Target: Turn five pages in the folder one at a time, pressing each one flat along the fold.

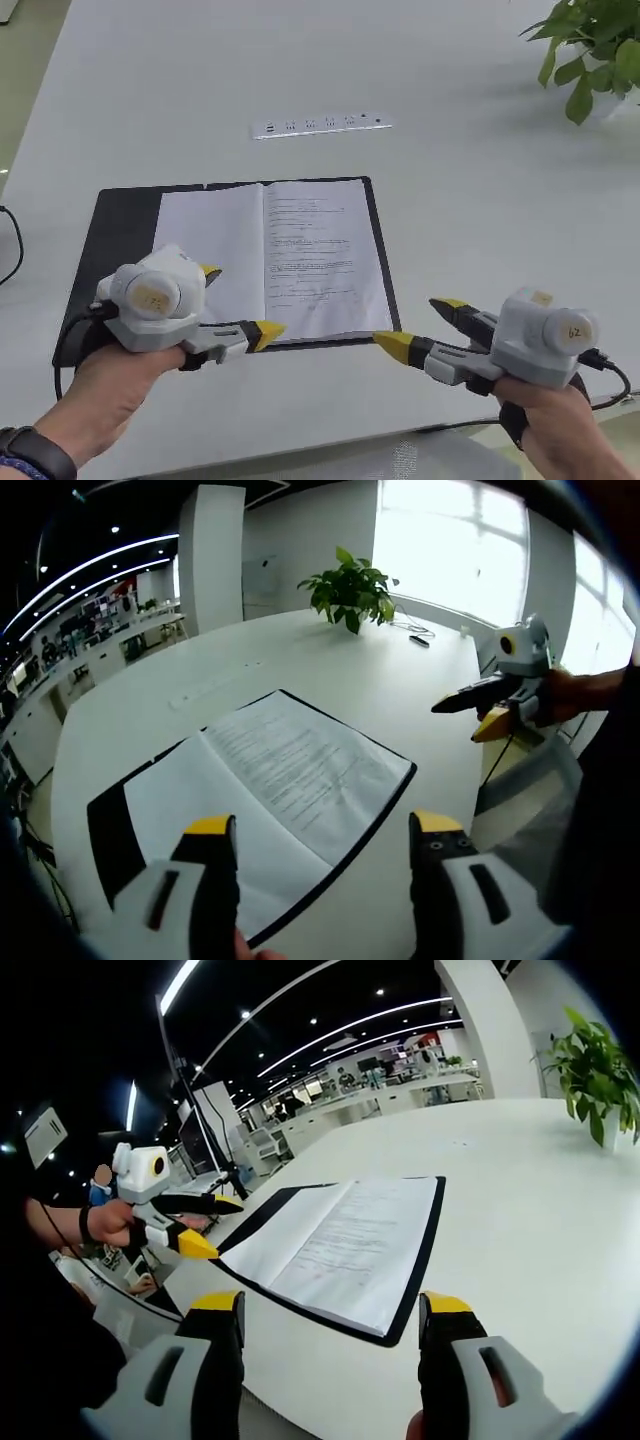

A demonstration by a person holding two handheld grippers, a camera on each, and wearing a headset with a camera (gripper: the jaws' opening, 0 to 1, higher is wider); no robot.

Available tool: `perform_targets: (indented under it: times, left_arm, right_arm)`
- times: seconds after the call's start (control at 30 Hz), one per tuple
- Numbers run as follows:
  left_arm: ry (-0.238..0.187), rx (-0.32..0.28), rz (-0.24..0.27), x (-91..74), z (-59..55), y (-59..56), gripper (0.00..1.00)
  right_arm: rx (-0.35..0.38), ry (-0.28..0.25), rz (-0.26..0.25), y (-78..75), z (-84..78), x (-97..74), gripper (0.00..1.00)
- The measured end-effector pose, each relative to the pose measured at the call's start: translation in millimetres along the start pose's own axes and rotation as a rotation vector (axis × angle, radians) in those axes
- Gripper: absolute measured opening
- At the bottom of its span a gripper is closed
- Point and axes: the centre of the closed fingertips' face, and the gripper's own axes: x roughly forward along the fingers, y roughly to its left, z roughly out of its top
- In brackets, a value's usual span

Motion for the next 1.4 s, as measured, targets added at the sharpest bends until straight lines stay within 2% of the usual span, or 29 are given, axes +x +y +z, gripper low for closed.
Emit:
perform_targets:
  times: [0.5,0.7,0.8,0.9,1.0,1.07,1.2,1.27,1.33,1.4]
  left_arm:
    - [0.013,0.045,-0.079,49.7,23.0,-25.1,0.68]
    - [0.022,0.06,-0.117,81.3,32.8,-39.8,0.69]
    - [0.02,0.04,-0.137,99.0,37.7,-48.0,0.69]
    - [0.04,0.056,-0.139,120.0,37.3,-55.4,0.69]
    - [0.044,0.047,-0.146,131.8,38.1,-62.5,0.69]
    - [0.054,0.044,-0.141,140.5,35.4,-64.7,0.69]
    - [0.096,0.045,-0.133,154.3,21.7,-66.3,0.69]
    - [0.107,0.064,-0.15,159.7,15.8,-71.6,0.68]
    - [0.126,0.099,-0.144,163.7,10.0,-72.2,0.68]
    - [0.147,0.093,-0.135,169.2,2.3,-71.2,0.67]
  right_arm:
    - [0.02,-0.006,-0.041,-15.2,-4.9,-14.5,0.71]
    - [0.019,-0.005,-0.04,-17.7,-2.6,-16.2,0.71]
    - [0.018,-0.002,-0.034,-16.8,-2.5,-15.1,0.71]
    - [0.012,0.015,-0.031,-18.1,-5.4,-12.0,0.71]
    - [0.015,0.018,-0.025,-17.1,-5.6,-10.3,0.7]
    - [0.016,0.018,-0.017,-16.7,-4.8,-8.0,0.7]
    - [0.011,0.018,-0.008,-17.3,-1.9,-4.8,0.7]
    - [0.015,0.014,0.0,-17.6,0.1,-3.7,0.7]
    - [0.015,0.013,0.006,-18.7,1.1,-3.1,0.7]
    - [0.015,0.017,0.014,-20.1,0.9,-2.5,0.7]
